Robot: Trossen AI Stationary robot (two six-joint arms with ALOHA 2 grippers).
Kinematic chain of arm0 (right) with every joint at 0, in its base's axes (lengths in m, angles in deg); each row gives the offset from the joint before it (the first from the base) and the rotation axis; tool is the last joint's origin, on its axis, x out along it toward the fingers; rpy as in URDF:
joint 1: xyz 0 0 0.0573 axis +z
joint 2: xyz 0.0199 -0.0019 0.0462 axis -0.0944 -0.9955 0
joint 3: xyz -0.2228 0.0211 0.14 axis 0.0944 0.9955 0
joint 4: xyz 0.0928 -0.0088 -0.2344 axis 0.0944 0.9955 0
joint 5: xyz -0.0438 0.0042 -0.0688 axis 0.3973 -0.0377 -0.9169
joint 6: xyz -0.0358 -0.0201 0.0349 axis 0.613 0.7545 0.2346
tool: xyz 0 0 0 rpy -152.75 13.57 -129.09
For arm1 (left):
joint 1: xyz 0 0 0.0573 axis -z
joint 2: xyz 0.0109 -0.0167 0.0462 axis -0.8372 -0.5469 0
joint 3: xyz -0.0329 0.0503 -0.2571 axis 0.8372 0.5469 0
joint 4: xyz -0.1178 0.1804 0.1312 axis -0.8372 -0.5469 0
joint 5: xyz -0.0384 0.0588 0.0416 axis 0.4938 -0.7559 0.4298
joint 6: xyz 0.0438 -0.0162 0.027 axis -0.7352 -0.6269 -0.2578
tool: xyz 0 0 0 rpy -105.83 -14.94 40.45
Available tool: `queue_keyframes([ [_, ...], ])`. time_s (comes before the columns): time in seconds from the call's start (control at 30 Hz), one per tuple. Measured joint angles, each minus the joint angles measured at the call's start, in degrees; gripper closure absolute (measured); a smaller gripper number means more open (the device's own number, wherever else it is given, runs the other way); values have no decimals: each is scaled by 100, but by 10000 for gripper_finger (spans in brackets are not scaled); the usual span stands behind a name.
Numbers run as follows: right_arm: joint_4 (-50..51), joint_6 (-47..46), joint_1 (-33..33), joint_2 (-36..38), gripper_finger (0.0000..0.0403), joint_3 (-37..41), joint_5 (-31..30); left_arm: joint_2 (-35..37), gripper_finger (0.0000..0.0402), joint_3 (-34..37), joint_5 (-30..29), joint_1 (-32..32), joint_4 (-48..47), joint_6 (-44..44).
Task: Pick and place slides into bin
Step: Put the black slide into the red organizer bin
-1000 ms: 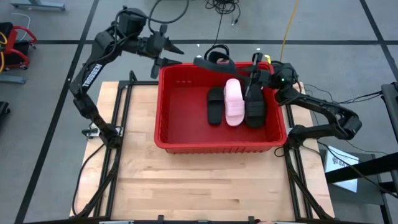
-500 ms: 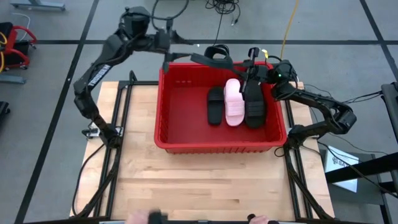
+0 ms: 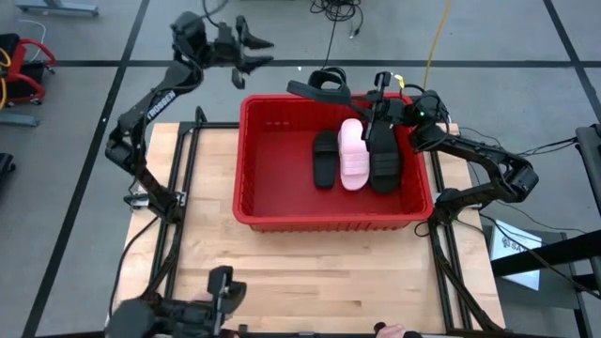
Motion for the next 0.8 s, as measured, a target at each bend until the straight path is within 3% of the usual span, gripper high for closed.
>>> queue_keyframes([
  [0.3,75,1,-13,0,362,4,-93,613,231,995,-104,793,1123,-191],
  [0.57,79,-72,78,0,362,9,-144,1033,231,1470,-669,1424,1182,-662],
  [0.8,83,-55,167,-28,362,9,-155,1035,231,1477,-964,1710,1202,-782],
])
